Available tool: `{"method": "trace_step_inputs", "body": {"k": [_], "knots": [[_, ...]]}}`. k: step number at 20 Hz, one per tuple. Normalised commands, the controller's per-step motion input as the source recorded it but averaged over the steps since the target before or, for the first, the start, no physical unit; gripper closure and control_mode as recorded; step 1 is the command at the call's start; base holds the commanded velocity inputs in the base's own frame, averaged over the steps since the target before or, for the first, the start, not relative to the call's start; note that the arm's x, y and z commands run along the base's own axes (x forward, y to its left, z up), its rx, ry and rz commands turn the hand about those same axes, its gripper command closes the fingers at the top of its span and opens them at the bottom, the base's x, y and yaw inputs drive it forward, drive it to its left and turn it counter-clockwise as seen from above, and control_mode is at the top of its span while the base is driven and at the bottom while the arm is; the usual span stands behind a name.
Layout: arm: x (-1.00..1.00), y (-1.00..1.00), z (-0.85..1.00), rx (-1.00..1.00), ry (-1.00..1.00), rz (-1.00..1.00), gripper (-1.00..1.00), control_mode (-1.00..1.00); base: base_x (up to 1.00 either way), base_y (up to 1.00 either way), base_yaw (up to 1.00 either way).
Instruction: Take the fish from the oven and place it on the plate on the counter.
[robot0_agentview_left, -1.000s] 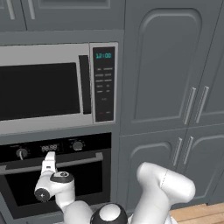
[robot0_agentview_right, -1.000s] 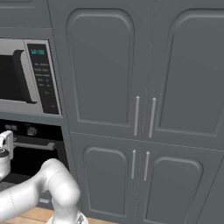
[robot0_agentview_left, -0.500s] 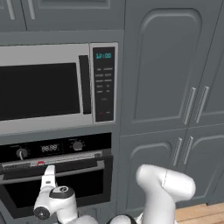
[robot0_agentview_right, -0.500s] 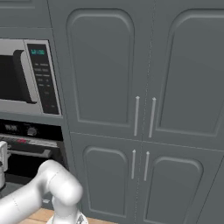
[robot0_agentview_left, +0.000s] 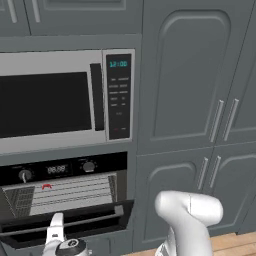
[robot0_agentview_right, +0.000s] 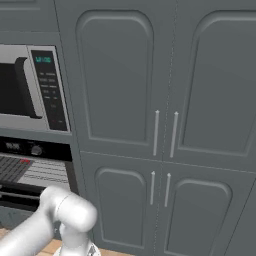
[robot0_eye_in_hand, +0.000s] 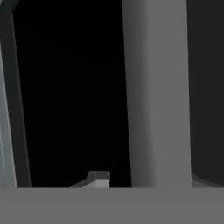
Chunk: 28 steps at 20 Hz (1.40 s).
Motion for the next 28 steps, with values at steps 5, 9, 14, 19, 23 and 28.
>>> {"method": "trace_step_inputs", "body": {"k": [5, 9, 14, 19, 23, 28], "knots": [[-1.00, 0.00, -1.00, 0.00, 0.08, 0.01, 1.00, -1.00, 0.00, 0.00, 0.00], [-1.00, 0.00, -1.00, 0.00, 0.09, 0.01, 1.00, -1.00, 0.00, 0.00, 0.00], [-1.00, 0.00, -1.00, -0.01, 0.10, 0.00, 1.00, -1.00, 0.00, 0.00, 0.00], [-0.96, 0.00, -1.00, -0.01, 0.11, 0.00, 1.00, -1.00, 0.00, 0.00, 0.00], [-0.54, 0.00, -0.42, 0.00, 0.03, 0.01, 1.00, -1.00, 0.00, 0.00, 0.00], [-0.16, 0.01, 0.00, 0.00, 0.00, 0.00, -1.00, -1.00, 0.00, 0.00, 0.00]]}}
